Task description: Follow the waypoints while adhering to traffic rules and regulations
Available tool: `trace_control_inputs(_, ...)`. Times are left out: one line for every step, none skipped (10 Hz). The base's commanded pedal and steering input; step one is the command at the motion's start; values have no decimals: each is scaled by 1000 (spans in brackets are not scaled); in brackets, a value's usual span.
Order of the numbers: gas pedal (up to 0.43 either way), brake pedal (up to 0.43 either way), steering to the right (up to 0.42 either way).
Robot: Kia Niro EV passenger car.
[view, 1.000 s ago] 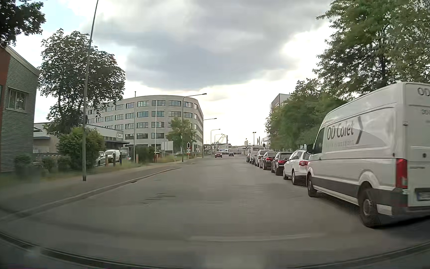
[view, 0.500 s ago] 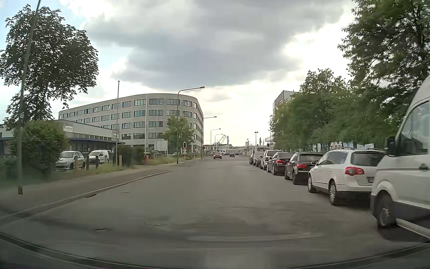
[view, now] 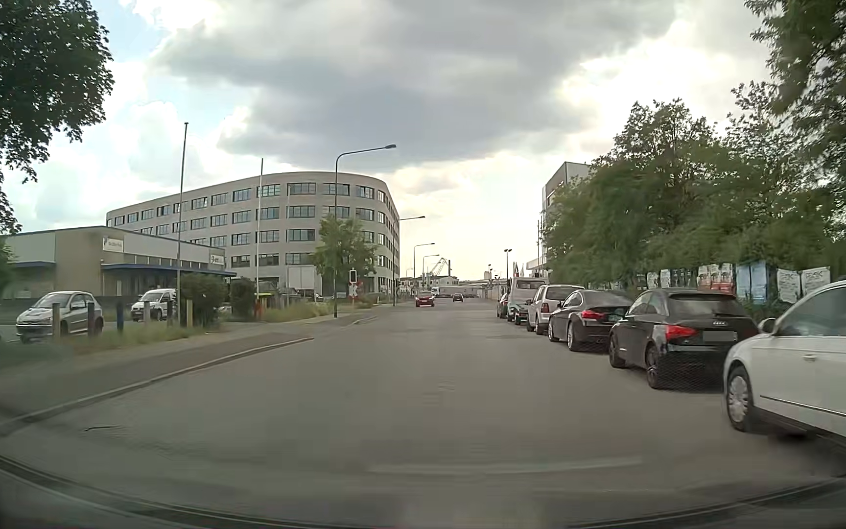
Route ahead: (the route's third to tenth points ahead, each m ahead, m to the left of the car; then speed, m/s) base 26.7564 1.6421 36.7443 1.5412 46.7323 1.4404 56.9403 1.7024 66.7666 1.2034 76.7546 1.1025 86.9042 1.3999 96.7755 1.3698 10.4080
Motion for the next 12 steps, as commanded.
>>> trace_control_inputs(110,30,0)
trace_control_inputs(110,30,3)
trace_control_inputs(98,30,10)
trace_control_inputs(98,30,12)
trace_control_inputs(98,30,14)
trace_control_inputs(98,30,15)
trace_control_inputs(98,30,16)
trace_control_inputs(98,30,14)
trace_control_inputs(98,30,10)
trace_control_inputs(98,30,4)
trace_control_inputs(110,30,1)
trace_control_inputs(98,30,1)
